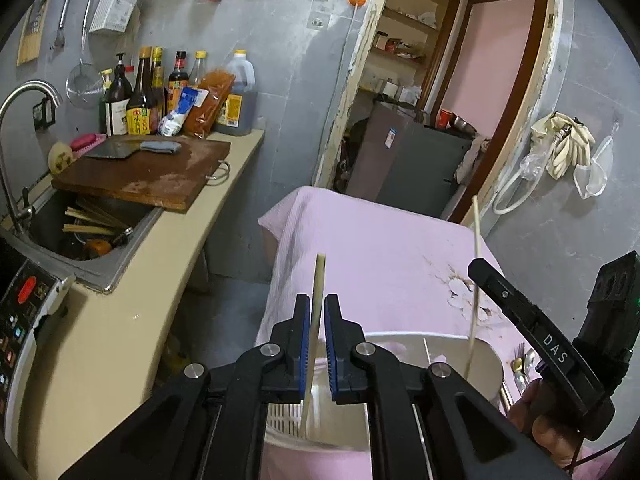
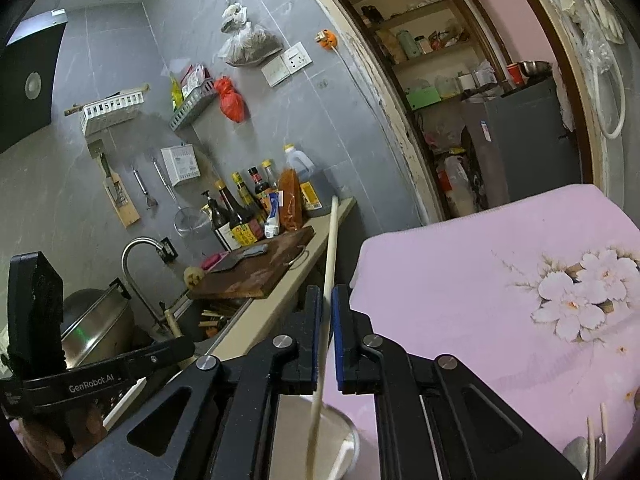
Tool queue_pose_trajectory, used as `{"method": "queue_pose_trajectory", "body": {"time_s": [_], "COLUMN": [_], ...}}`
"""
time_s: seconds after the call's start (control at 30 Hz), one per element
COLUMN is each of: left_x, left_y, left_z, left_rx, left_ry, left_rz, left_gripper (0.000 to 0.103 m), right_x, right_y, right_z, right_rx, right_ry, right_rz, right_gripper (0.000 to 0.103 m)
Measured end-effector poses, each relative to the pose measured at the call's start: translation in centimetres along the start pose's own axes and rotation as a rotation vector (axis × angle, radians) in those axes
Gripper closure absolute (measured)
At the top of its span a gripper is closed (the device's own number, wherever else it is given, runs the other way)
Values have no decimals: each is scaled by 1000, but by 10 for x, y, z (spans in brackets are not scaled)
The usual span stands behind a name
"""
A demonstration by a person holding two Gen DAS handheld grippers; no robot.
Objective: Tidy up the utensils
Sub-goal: 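Lift the chopsticks and open both tools over the white caddy to drop them in, then move both open tools back over the row of cutlery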
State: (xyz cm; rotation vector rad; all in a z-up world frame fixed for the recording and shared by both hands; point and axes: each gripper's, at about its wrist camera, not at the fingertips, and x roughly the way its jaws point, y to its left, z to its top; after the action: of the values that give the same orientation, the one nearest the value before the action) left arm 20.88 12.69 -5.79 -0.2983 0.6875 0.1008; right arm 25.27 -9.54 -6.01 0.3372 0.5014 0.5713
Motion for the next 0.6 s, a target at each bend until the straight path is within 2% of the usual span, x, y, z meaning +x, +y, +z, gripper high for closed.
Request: {"method": "queue_pose_trajectory", "body": {"time_s": [0.03,0.1,0.2,0.27,0.33,0.43,0.53,0.6], "left_x": [0,-2,-6,-11,-15,-20,-26,-32], "left_y": [-1,-2,-5,-8,-11,-19,-28,-37], "left_z": [-1,-2,-4,-5,-6,-8,-9,-11], "left_rx": [-2,-11,-29,-40,-43,-46,-57,-61], "left_ry": [6,11,-3,-21,-40,-53,-75,-99], "left_rz": [-1,-7,-8,-1,4,11,8,3], "left_gripper": [94,89,75,59,49,46,33,27], "right_x": [-2,-5,-12,-20,-28,-43,-63,-75], "right_y": [-1,-3,-6,-9,-12,-20,-28,-33], "right_z": [0,-1,0,3,5,10,16,20], "right_rx": [4,13,18,22,25,41,39,28], "right_ry": [1,3,1,-6,-16,-26,-50,-68], "right_rz": [0,3,4,3,-4,-18,-42,-64], "right_gripper": [90,77,77,77,76,66,60,52]}}
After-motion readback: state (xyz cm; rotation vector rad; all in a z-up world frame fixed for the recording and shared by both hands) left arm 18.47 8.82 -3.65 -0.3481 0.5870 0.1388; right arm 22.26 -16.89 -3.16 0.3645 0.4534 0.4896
